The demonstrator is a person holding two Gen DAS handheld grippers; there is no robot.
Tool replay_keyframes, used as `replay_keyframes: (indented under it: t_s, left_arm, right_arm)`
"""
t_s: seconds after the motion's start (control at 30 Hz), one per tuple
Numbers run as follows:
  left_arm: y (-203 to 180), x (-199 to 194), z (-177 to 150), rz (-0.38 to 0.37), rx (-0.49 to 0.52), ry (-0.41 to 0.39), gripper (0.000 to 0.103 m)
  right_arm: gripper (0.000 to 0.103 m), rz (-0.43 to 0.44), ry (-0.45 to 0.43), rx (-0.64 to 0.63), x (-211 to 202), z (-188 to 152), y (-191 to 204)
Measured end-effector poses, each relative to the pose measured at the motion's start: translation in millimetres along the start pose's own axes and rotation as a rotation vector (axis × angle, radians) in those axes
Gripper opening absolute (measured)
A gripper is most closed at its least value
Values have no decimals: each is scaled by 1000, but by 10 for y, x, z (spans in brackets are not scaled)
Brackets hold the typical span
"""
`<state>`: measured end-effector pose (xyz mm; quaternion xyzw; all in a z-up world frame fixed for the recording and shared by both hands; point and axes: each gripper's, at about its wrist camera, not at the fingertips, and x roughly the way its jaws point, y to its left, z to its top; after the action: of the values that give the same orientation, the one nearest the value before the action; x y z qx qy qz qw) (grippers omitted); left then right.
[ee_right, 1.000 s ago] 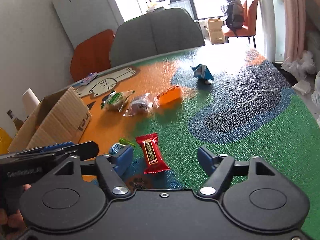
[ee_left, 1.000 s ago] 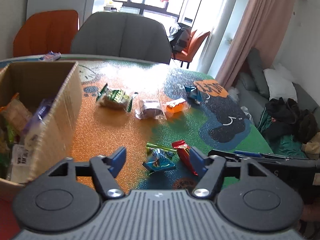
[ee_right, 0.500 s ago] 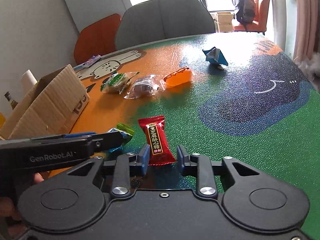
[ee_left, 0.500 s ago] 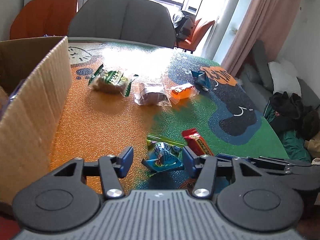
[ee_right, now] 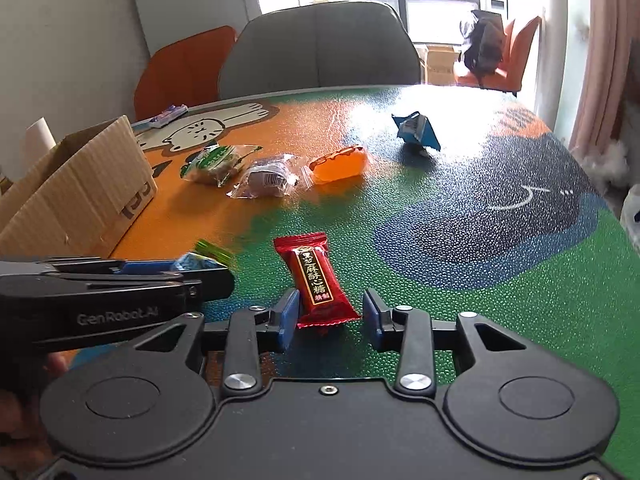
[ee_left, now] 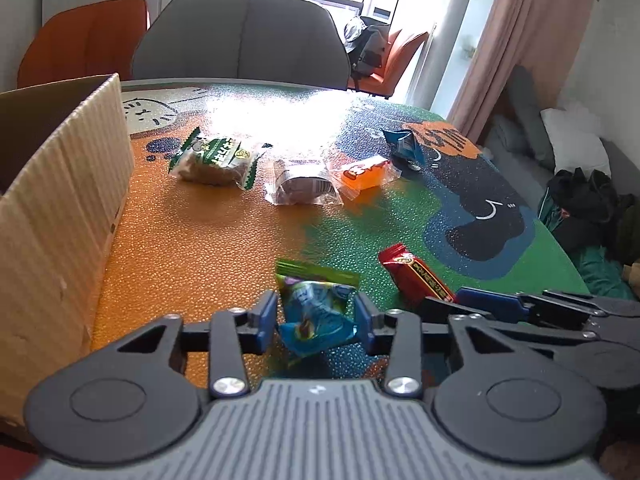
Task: Organize snacks
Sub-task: 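Close the left gripper on the blue-wrapped candy, then carry the red candy with the right gripper while the left gripper carries the blue candy to the box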
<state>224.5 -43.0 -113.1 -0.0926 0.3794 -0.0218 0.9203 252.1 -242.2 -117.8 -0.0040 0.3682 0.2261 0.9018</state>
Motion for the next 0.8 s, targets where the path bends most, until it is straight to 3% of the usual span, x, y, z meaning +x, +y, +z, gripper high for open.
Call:
replay_keyframes:
  t_s: [0.23,0.4,0.47,0.8]
  left_arm:
    - [60,-109,17,-5,-20,-16,28]
    - [90,-168,35,-11,-29,-26,27]
    - [96,-186,28,-13,-31,-28,27]
    - [67,-403,103,-37,-31,-77,26]
  right_arm:
    - [26,7,0,31,-39,44,-43]
    - [24,10,-28,50,-119,89,-36]
    - [18,19,-32,60,-143,104,-33]
    - [17,42,-62,81,-272,146,-25]
